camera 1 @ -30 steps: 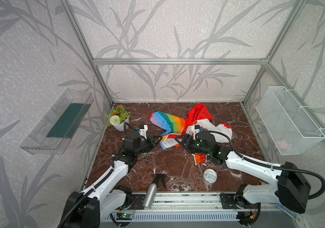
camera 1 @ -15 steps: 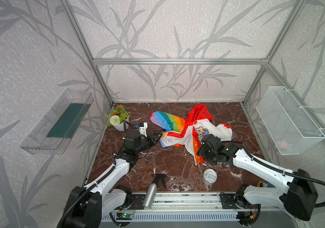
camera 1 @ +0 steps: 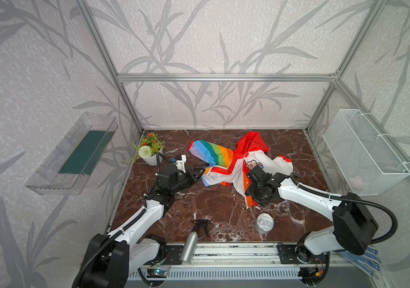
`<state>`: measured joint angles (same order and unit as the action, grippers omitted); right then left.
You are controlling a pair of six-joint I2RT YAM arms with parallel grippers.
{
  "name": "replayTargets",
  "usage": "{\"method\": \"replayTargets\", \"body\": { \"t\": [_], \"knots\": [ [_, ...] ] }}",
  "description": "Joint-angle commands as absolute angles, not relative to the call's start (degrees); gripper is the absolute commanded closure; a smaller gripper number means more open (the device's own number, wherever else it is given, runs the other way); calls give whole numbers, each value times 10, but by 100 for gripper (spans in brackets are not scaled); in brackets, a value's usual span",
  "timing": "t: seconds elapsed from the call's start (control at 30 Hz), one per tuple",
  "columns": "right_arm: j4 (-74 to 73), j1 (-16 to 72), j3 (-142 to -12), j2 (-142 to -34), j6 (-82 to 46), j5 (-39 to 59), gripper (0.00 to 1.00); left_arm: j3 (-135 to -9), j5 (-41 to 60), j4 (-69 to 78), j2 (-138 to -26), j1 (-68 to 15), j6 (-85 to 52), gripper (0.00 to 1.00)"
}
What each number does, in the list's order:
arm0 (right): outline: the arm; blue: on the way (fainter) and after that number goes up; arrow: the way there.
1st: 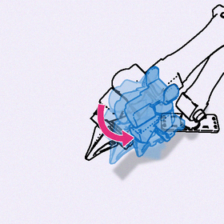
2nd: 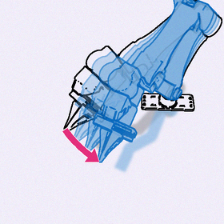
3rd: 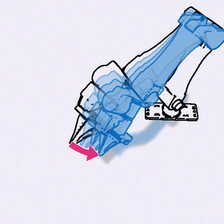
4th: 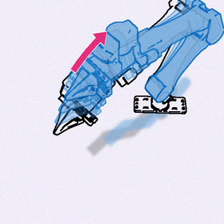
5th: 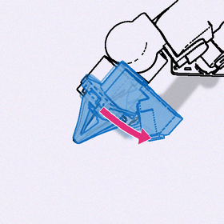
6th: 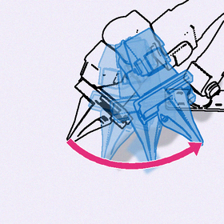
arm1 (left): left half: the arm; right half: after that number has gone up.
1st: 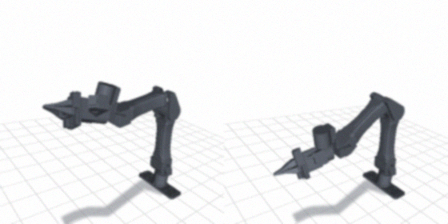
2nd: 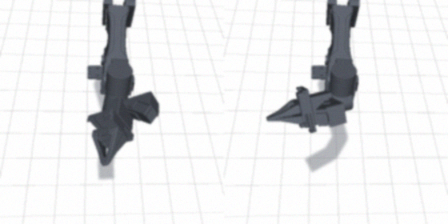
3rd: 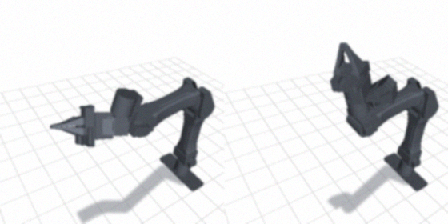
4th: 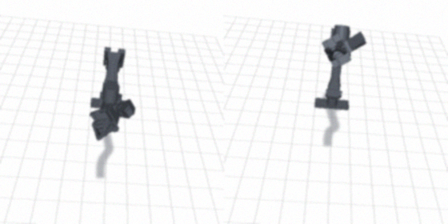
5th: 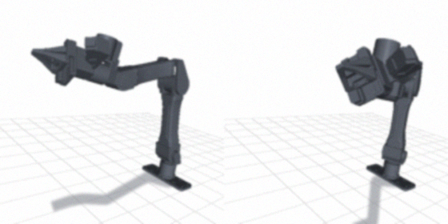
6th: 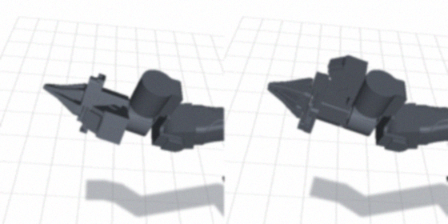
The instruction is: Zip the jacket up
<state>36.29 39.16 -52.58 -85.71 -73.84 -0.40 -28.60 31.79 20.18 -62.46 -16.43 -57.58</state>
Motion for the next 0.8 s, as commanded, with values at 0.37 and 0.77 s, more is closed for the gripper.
{"method": "replayTargets", "body": {
  "t": [0.37,0.77],
  "knots": [
    [349,387,-518,-907,-748,2,44,-306,308,190,-618,-164,-560,100],
    [334,327,-547,-837,-676,-14,100,-399,309,221,-685,-156,-567,100]
  ]
}}
